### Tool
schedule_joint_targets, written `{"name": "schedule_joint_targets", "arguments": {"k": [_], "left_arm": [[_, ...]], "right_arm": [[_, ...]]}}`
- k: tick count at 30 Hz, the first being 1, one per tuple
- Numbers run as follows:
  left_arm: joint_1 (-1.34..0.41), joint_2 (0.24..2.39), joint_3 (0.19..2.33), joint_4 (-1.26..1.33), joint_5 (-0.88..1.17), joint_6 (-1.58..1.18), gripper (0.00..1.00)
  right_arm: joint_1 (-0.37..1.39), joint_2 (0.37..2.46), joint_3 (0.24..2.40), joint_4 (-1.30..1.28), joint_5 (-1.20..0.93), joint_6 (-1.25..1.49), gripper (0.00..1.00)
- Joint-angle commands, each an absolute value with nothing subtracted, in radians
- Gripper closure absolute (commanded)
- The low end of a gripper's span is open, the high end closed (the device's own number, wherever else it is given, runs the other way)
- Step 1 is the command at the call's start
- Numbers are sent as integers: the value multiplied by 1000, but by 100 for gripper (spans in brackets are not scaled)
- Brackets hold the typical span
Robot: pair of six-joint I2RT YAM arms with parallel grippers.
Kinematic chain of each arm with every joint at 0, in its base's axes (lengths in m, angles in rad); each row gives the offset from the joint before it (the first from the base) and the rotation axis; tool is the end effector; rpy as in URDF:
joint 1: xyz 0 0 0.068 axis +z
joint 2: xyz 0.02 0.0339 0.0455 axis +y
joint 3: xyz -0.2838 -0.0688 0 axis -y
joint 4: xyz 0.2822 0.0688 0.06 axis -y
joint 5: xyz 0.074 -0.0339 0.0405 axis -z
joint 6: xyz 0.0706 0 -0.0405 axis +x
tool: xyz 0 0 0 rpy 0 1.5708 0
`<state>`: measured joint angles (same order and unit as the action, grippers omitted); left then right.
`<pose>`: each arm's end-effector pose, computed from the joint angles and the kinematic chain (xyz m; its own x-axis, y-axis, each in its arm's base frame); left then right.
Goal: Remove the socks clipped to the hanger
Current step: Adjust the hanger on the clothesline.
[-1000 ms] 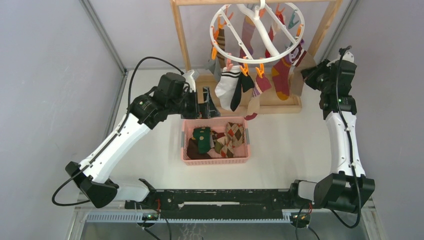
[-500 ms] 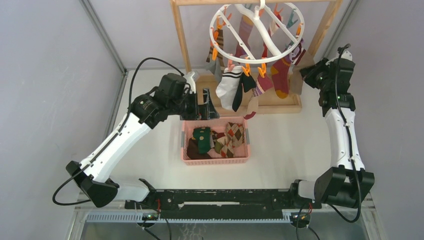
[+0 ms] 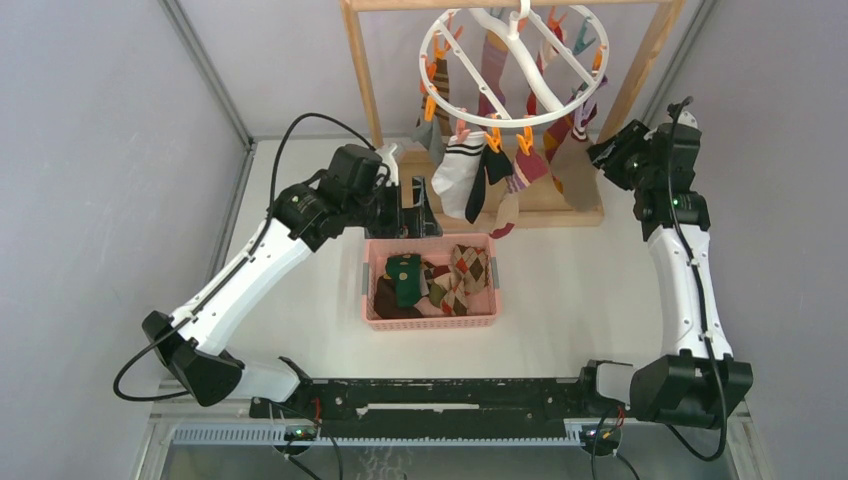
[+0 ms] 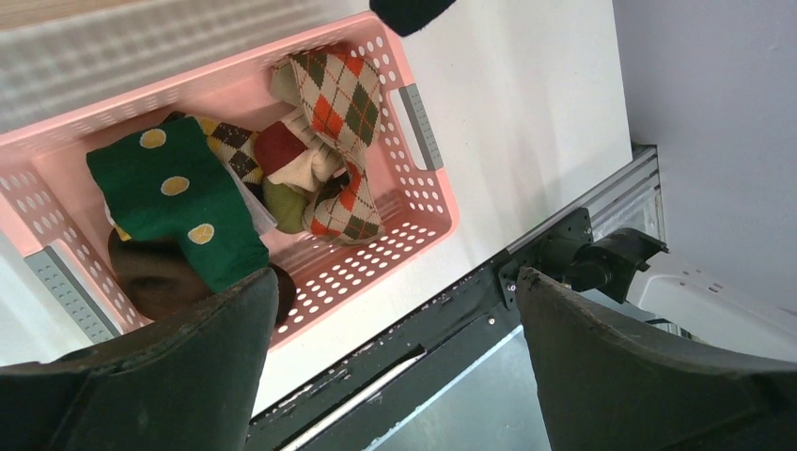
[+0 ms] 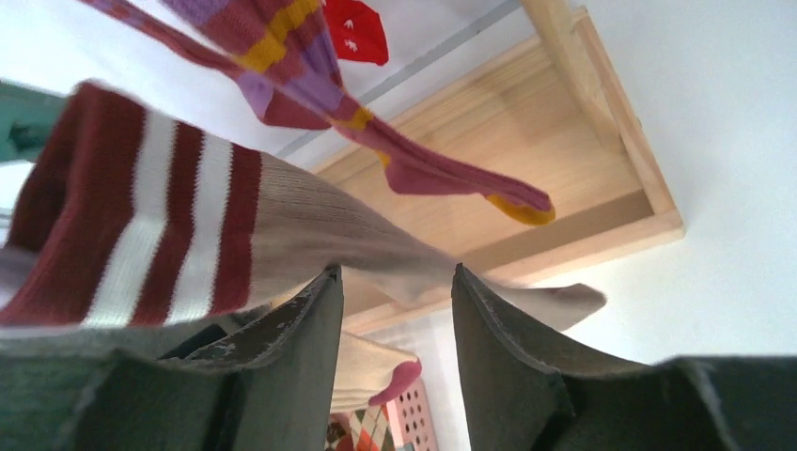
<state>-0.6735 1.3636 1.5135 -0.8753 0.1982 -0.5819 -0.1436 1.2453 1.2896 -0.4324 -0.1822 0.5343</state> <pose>0.2562 -0.2222 0.3977 -0.8326 -0.0250 -0.5533 0.3221 0.7909 -0.5204 0.3396 -0.0362 0.4006 -0.3352 0.5545 -0.7617 0.1690 0.8307 0.5304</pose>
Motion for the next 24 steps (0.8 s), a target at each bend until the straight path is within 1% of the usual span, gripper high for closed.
{"name": "schedule_joint_targets", "arguments": {"k": [1,8,13,18,24], "left_arm": [[-670,1366,1591,-833,216,-555,0],[-670,1368,1600,-819,205,-569,0],[-670,1373,1600,-817,198,-573,0],[-670,1377,1596,-808,201,-584,0],[-670,1388,1597,-808,205,-590,0]], "right_arm": [[-97,1165,1311,-517,-136,535,46],[-6,1036,1253,-641,-127,528,44],[93,926,1238,-713,-134,493,44],[176,829,1238,-704,-171,440,45],[273,815,1196,-676,-164,416,46]]}}
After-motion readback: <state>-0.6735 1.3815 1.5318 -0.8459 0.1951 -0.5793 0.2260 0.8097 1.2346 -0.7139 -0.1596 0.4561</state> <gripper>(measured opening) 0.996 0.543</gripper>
